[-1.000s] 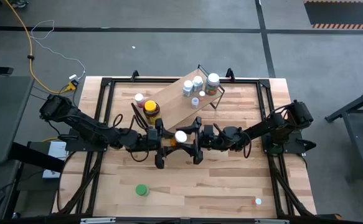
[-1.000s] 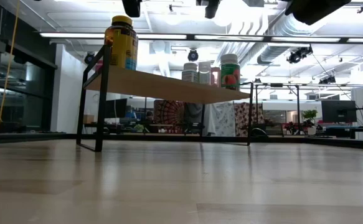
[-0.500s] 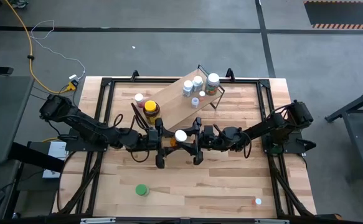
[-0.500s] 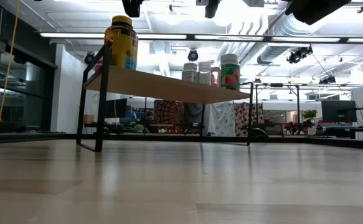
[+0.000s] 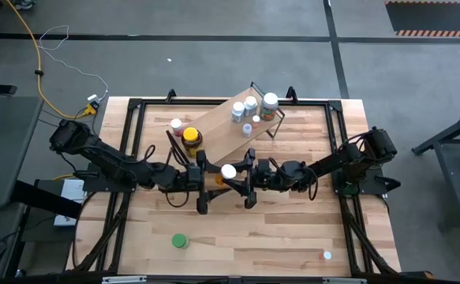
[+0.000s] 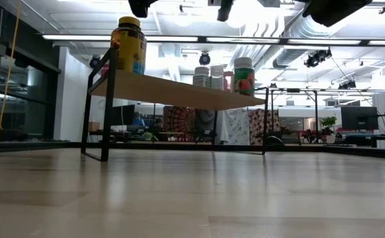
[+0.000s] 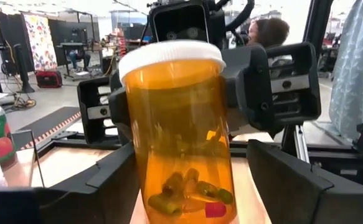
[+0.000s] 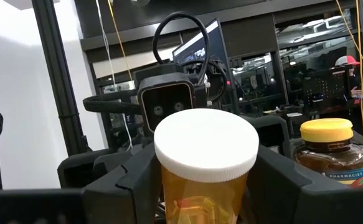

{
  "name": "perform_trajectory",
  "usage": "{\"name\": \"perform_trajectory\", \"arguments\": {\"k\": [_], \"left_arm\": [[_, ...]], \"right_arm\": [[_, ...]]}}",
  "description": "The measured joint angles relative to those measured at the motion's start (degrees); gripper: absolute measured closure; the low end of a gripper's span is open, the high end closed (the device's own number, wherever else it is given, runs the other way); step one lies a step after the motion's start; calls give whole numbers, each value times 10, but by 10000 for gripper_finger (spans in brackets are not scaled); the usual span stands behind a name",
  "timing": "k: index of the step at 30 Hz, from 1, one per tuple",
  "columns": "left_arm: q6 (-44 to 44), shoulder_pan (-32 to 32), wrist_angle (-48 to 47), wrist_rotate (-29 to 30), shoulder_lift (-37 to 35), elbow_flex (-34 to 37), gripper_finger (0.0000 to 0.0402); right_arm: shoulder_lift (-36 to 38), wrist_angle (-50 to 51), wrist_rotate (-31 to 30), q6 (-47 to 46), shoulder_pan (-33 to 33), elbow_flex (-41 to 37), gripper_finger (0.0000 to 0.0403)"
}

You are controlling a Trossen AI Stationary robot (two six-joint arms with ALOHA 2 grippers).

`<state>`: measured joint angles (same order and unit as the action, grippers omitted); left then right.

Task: Pick and place medicine bottles onto shelf by color
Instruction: Put the orange medicine bottle on the shelf

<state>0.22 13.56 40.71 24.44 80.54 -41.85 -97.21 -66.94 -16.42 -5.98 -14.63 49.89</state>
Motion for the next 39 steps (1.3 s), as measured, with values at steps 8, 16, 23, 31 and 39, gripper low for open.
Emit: {"name": "perform_trajectory", "arguments": {"k": [8,16,23,31,39], "left_arm": [[0,12,-61,21,-36,0,130],[-1,29,-162,32,-98,0,130],[0,59,-226,32,-166,0,130],[0,91,-235,32,-202,0,131],[0,89,-237,33,-202,0,131]], "right_arm": [[3,11,4,10,0,0,212],[25,71,10,11,-1,0,212],[28,141,-6,11,12,0,212],[22,210,-102,21,57,0,212],[-15,204,-261,55,79,0,212]]}}
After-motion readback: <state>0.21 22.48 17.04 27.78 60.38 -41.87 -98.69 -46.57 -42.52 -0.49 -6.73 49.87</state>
